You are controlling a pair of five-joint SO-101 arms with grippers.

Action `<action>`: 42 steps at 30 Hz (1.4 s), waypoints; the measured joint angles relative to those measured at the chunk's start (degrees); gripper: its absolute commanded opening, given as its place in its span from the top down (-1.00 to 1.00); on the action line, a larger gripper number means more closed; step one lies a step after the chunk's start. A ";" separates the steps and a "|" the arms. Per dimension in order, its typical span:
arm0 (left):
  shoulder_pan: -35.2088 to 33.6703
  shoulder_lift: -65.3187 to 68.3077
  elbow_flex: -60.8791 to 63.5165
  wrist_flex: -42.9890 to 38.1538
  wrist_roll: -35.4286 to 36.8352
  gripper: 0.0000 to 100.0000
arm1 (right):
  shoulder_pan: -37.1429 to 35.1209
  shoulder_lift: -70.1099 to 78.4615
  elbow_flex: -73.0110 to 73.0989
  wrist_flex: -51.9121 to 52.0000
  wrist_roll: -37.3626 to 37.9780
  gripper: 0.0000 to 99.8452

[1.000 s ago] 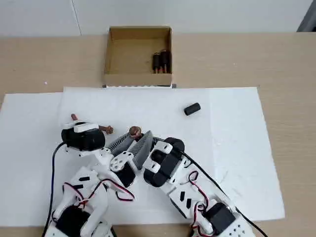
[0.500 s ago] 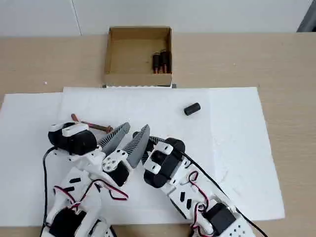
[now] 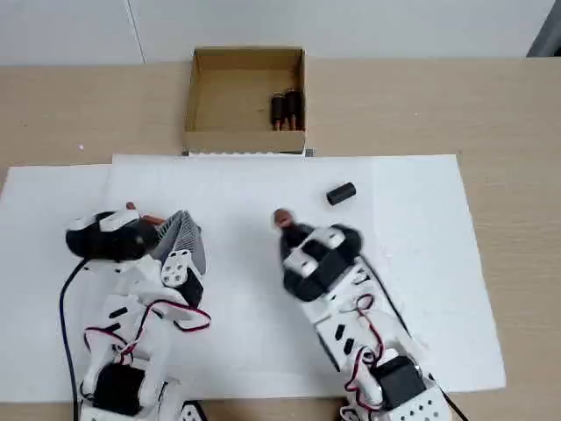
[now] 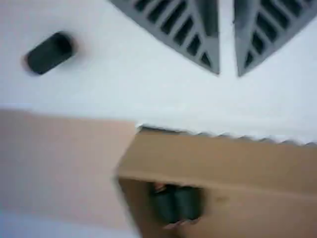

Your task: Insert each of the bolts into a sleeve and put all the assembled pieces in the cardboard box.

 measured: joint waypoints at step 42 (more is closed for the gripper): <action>-5.36 0.09 10.90 3.69 -1.76 0.99 | 7.03 130.46 -104.88 -21.19 -0.79 0.99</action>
